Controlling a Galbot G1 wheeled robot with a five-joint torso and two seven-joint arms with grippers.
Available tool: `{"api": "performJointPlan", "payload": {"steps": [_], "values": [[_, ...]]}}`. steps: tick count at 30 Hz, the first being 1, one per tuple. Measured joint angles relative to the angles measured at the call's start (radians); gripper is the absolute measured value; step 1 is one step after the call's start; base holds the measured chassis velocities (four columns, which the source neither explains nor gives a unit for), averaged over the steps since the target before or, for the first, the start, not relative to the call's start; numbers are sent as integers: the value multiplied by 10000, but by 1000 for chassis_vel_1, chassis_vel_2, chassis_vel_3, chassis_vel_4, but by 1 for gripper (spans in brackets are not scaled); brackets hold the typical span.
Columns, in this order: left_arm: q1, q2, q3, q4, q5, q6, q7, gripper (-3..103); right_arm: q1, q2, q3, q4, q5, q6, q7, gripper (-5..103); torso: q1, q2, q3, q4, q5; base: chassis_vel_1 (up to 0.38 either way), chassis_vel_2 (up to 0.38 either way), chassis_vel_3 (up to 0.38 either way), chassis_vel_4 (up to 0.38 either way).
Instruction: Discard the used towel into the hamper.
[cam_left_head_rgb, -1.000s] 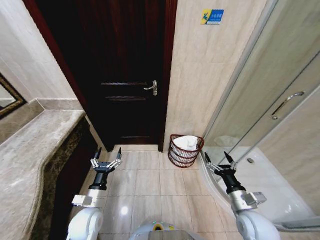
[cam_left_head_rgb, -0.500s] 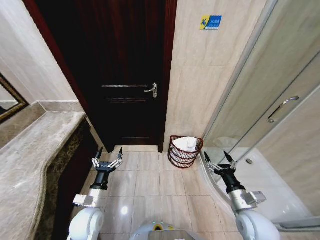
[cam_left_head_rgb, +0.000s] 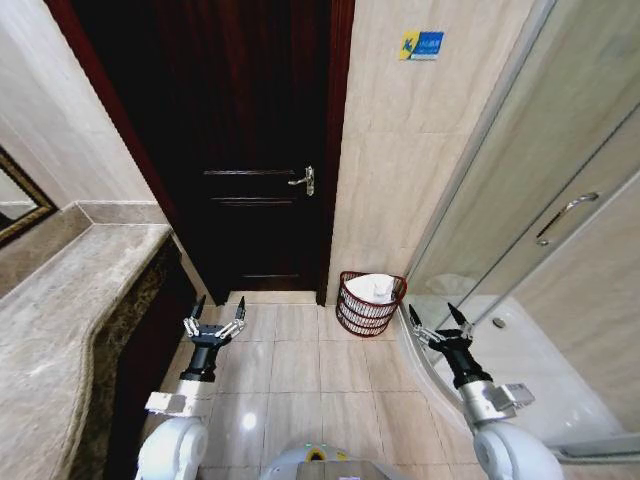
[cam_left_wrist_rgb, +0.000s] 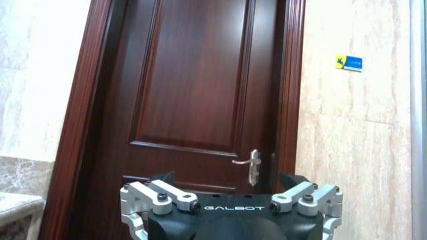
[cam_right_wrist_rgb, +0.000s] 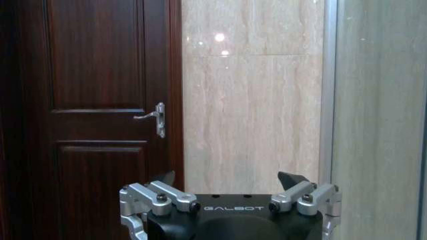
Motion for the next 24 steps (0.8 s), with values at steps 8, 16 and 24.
{"api": "performJointPlan", "payload": {"steps": [8, 16, 24], "values": [[-21, -75, 57, 10, 67, 0, 16, 100, -116, -31, 23, -88, 14, 125, -35, 100, -14, -34, -18, -1, 1, 6, -6, -5, 7], [-12, -84, 45, 24, 81, 4, 42, 100, -150, -56, 24, -110, 52, 170, -20, 100, -30, -56, -31, 0, -1, 82, -78, -77, 83], [-15, -89, 49, 80, 139, 6, 198, 100, -215, -62, 10, -130, 81, 308, 39, 100, -34, -71, -38, -1, 0, 77, -79, -87, 73]]}}
